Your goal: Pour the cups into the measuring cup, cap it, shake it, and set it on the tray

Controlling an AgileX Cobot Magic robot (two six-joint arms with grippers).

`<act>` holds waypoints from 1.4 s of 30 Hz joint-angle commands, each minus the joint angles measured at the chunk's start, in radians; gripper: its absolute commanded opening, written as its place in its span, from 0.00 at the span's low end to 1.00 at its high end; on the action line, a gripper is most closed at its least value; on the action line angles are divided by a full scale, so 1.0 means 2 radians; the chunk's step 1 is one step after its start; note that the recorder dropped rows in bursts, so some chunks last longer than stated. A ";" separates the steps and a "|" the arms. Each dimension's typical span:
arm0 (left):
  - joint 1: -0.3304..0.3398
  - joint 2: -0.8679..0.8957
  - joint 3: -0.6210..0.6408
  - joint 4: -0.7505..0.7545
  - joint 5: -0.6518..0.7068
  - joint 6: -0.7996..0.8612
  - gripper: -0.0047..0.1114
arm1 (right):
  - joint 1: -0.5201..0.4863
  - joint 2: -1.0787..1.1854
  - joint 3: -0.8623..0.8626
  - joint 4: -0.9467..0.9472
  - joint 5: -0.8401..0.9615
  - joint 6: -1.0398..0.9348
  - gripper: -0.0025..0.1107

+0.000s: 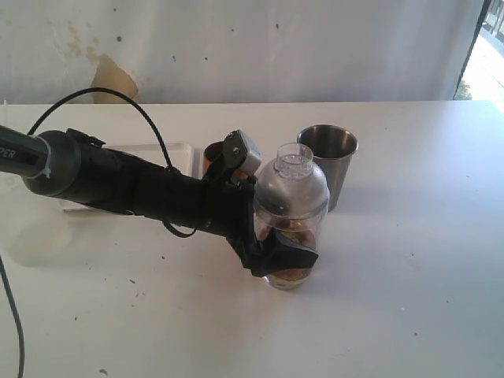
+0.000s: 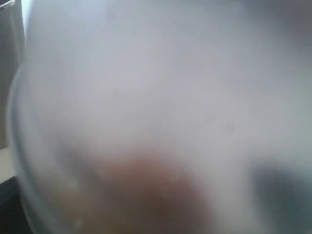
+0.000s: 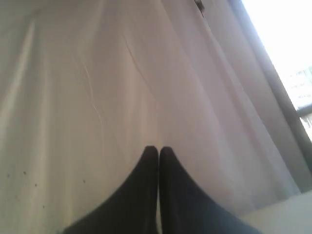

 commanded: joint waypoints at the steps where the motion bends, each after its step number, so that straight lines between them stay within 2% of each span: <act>1: -0.001 -0.001 -0.001 -0.005 0.008 0.000 0.94 | -0.001 0.110 -0.077 -0.020 0.130 0.005 0.02; 5: -0.001 -0.001 -0.001 -0.005 0.008 0.000 0.94 | 0.000 0.275 -0.149 -0.041 0.237 -0.021 0.02; 9: -0.001 -0.001 -0.001 -0.005 0.007 0.000 0.94 | 0.010 0.400 -0.195 0.013 0.306 -0.104 0.02; 10: -0.001 -0.001 -0.001 -0.005 0.007 0.000 0.94 | 0.017 0.424 -0.203 0.041 0.315 -0.142 0.02; 11: -0.001 -0.001 -0.001 -0.005 0.007 0.000 0.94 | 0.032 0.467 -0.218 0.114 0.330 -0.231 0.02; 15: -0.001 -0.001 -0.001 -0.005 0.007 0.000 0.94 | 0.053 0.537 -0.237 0.260 0.349 -0.382 0.02; 16: -0.001 -0.001 -0.001 -0.005 0.007 0.000 0.94 | 0.054 0.569 -0.242 0.314 0.349 -0.446 0.02; 25: -0.001 -0.001 -0.001 -0.005 0.007 0.000 0.94 | 0.054 0.692 -0.272 0.569 0.391 -0.678 0.02; 33: -0.001 -0.001 -0.001 -0.005 0.007 0.000 0.94 | 0.054 0.745 -0.287 0.751 0.471 -0.821 0.02; 42: -0.001 -0.001 -0.001 -0.006 0.012 0.000 0.94 | 0.054 0.770 -0.287 0.828 0.506 -0.867 0.02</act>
